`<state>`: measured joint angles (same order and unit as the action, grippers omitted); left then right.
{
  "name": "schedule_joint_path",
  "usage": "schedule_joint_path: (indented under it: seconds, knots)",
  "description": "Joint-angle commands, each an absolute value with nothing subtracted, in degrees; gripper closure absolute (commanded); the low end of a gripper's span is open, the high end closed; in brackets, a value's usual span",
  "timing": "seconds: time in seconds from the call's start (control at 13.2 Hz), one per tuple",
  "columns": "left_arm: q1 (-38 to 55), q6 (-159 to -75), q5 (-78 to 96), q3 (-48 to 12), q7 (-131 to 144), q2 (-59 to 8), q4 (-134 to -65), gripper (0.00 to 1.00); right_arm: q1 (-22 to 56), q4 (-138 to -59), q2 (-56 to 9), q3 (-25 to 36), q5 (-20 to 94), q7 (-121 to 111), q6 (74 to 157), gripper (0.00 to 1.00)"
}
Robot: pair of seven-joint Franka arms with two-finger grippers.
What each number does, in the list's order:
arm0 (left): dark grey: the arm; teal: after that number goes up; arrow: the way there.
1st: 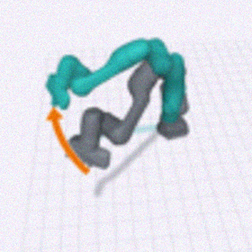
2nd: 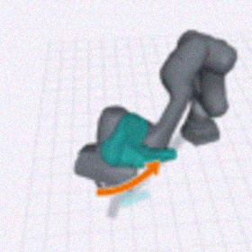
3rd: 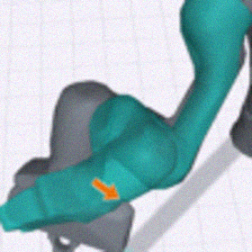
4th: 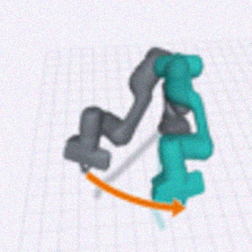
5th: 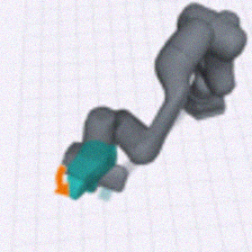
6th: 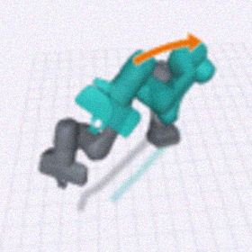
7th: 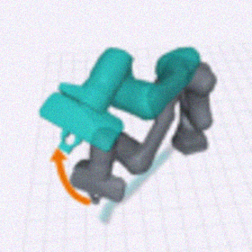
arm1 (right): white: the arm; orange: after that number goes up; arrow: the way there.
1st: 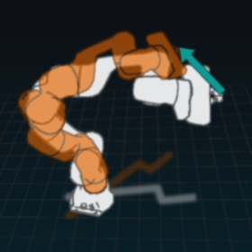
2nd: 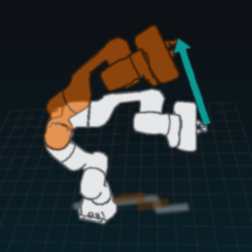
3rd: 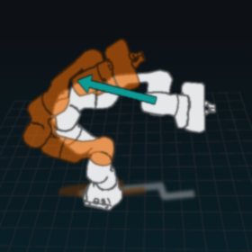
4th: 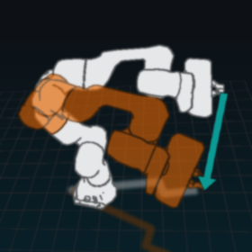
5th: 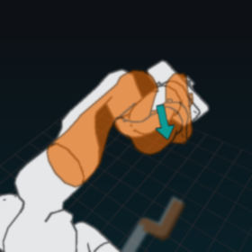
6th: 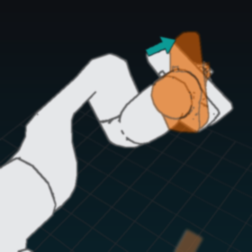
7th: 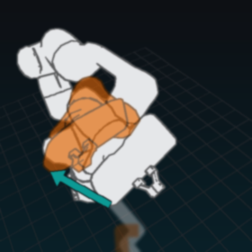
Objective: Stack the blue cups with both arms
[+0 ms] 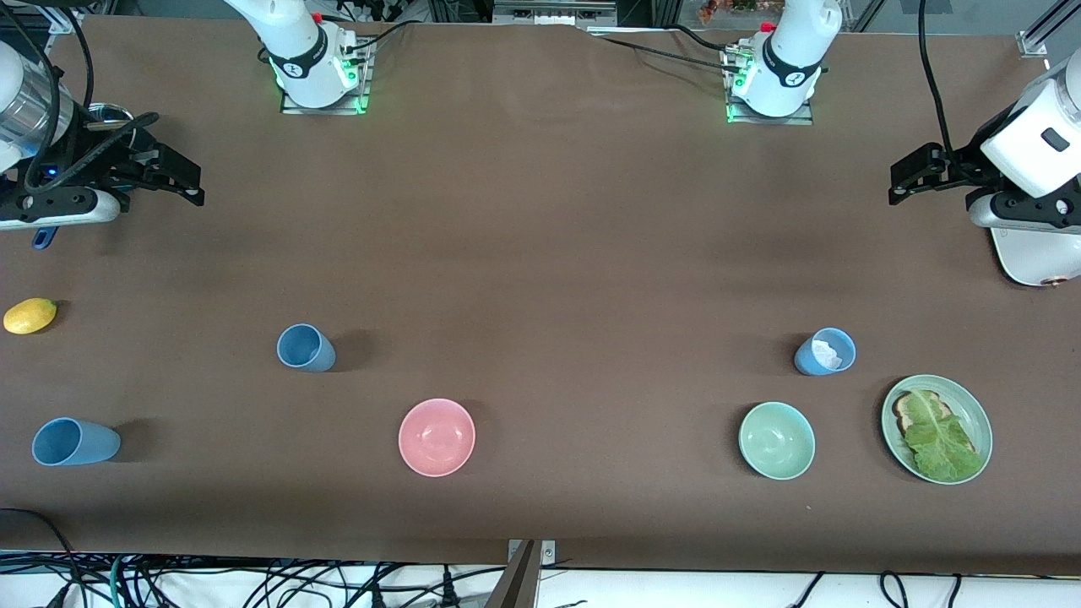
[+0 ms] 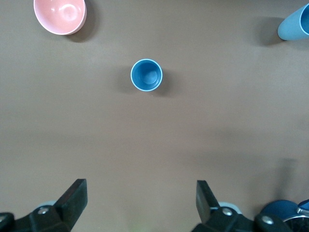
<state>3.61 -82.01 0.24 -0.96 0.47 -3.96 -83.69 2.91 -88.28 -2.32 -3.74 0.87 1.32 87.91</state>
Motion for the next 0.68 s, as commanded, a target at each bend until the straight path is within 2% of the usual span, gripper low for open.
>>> schedule_joint_path:
  seconds: [0.0,0.61]
  knots:
    - [3.6,-84.2,-0.4,-0.9,-0.4,-4.1,-83.8,0.00,3.0,-88.3,-2.0,-3.5,1.0,0.4,87.8,0.00]
    - [3.4,-92.0,-0.4,-0.9,-0.4,-9.3,-84.8,0.00,3.0,-88.3,-2.1,-3.5,1.0,0.4,87.9,0.00]
